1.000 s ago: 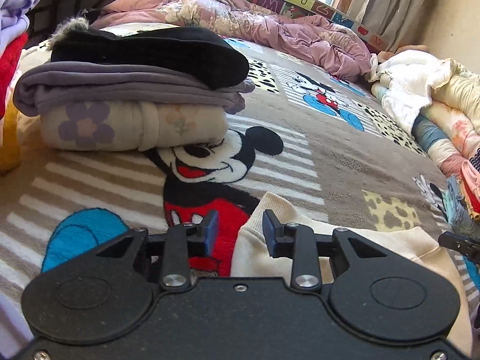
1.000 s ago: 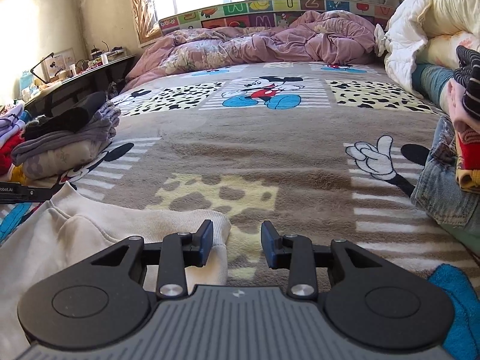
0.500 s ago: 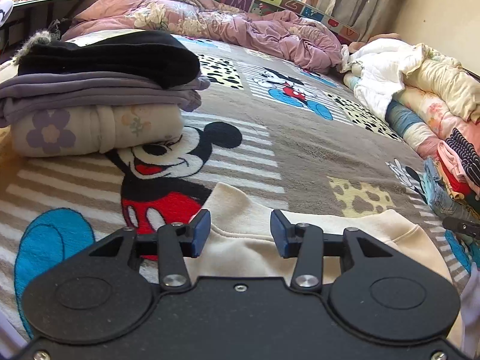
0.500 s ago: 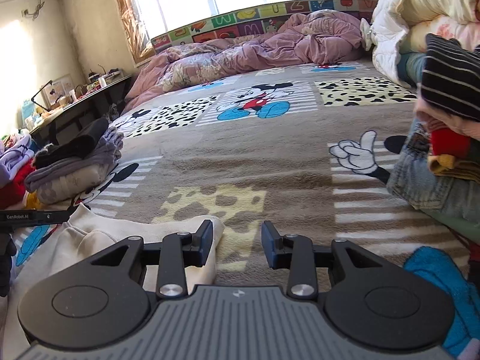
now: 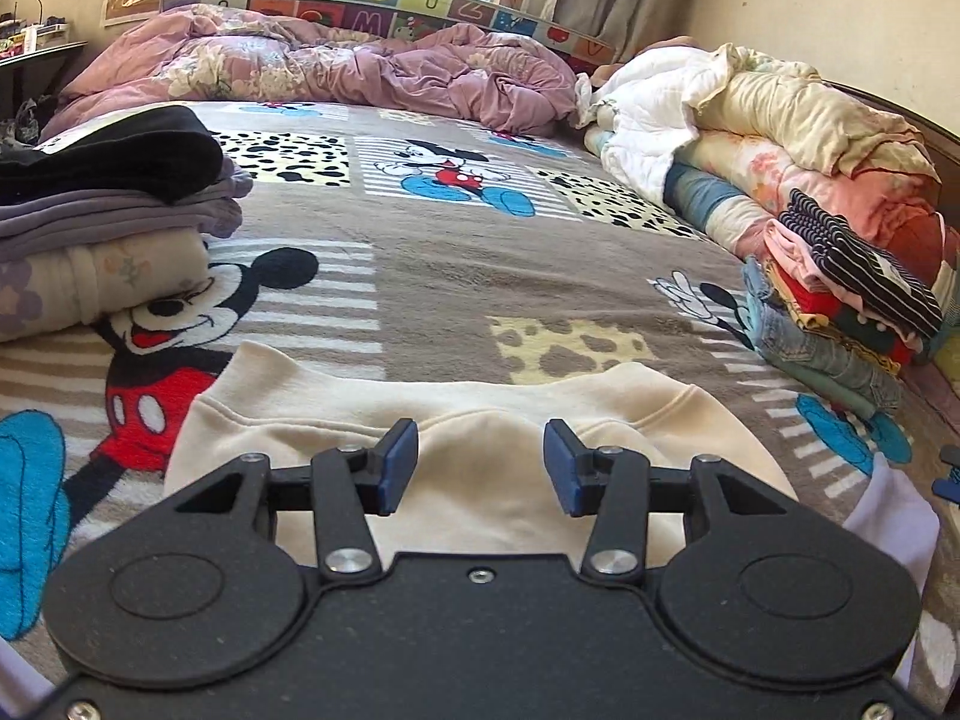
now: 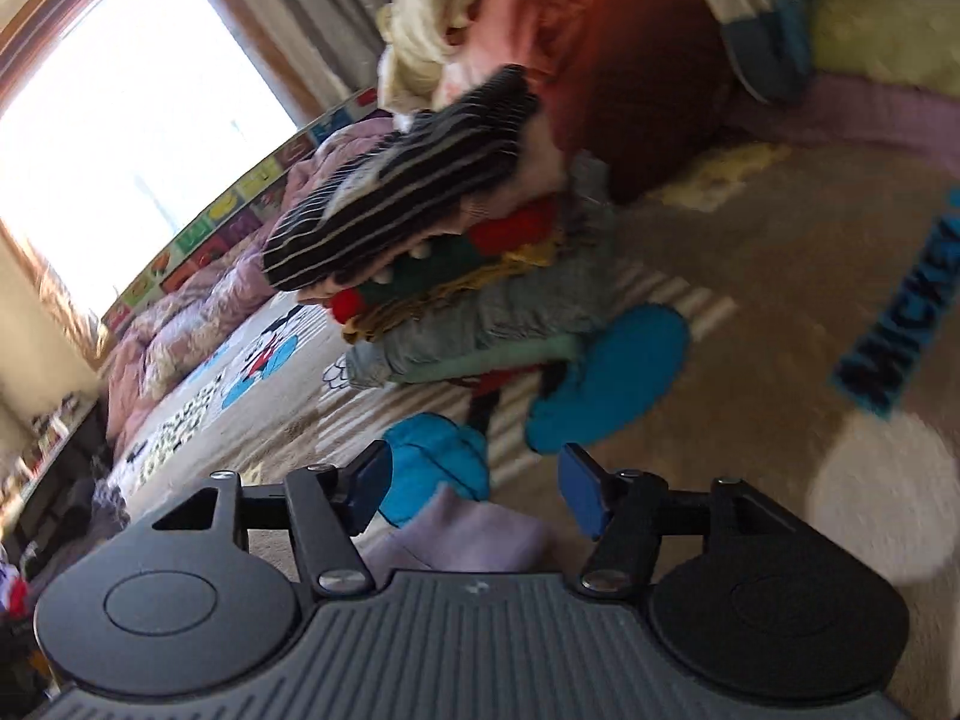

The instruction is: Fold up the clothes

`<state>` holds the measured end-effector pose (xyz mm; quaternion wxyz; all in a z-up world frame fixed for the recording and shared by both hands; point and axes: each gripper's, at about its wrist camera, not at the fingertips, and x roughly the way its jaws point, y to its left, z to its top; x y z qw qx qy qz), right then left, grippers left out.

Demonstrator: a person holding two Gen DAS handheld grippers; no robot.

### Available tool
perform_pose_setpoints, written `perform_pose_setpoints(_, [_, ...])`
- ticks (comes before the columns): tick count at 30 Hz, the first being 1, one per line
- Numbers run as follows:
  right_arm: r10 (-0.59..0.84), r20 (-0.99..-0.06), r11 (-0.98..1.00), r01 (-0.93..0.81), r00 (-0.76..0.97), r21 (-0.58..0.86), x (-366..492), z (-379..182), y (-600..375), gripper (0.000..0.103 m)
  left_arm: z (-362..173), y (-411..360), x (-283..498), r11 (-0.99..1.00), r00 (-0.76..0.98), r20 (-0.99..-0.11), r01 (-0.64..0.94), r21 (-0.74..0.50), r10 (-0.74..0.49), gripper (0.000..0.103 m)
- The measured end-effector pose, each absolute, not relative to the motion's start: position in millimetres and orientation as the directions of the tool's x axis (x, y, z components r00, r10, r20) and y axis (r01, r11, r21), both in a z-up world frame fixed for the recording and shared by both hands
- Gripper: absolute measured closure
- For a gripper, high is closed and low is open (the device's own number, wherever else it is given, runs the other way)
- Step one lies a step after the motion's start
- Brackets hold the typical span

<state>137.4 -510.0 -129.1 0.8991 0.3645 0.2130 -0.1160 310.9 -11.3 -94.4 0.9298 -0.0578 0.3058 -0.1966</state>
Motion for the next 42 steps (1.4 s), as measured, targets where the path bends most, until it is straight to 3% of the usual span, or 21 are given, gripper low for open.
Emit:
perform_pose_setpoints(4, [0.05, -0.452, 0.599, 0.335, 0.891, 0.727, 130.3, -161.1, -521.9, 0.041, -91.1, -27.1, 285.9, 0.904, 0.722, -0.545, 0.362, -0.229, -0.427, 0.058])
perform_pose_setpoints(11, [0.083, -0.427, 0.56, 0.312, 0.901, 0.767, 135.9, -170.6, -516.2, 0.041, -84.1, -66.1, 218.4, 0.883, 0.71, -0.532, 0.427, -0.196, -0.462, 0.054])
perform_pose_setpoints(17, [0.092, -0.441, 0.605, 0.302, 0.893, 0.737, 148.7, -167.6, -497.4, 0.047, -84.2, -117.0, 141.0, 0.83, 0.701, -0.507, 0.555, -0.053, -0.502, 0.047])
perform_pose_setpoints(22, [0.087, -0.43, 0.591, 0.301, 0.899, 0.748, 153.9, -171.5, -498.7, 0.056, -106.9, -168.3, 91.8, 0.748, 0.693, -0.534, 0.644, 0.157, -0.485, 0.044])
perform_pose_setpoints(28, [0.102, -0.416, 0.608, 0.275, 0.904, 0.745, 147.1, -174.5, -501.5, 0.06, -129.4, -198.2, 64.8, 0.676, 0.718, -0.542, 0.659, 0.329, -0.437, 0.044])
perform_pose_setpoints(34, [0.096, -0.408, 0.601, 0.274, 0.908, 0.751, 146.1, -176.6, -503.6, 0.081, -150.7, -212.7, 57.3, 0.627, 0.751, -0.554, 0.633, 0.454, -0.358, 0.044])
perform_pose_setpoints(38, [0.089, -0.383, 0.609, 0.254, 0.919, 0.751, 144.6, -173.6, -502.7, 0.089, -158.3, -218.6, 59.0, 0.607, 0.772, -0.549, 0.612, 0.508, -0.319, 0.06])
perform_pose_setpoints(41, [0.091, -0.355, 0.619, 0.227, 0.93, 0.752, 143.1, -169.3, -501.2, 0.091, -161.6, -222.2, 62.1, 0.606, 0.782, -0.55, 0.598, 0.525, -0.295, 0.078])
perform_pose_setpoints(42, [0.088, -0.347, 0.619, 0.221, 0.934, 0.754, 142.0, -168.1, -501.5, 0.091, -162.6, -222.7, 62.4, 0.607, 0.786, -0.547, 0.592, 0.531, -0.289, 0.089])
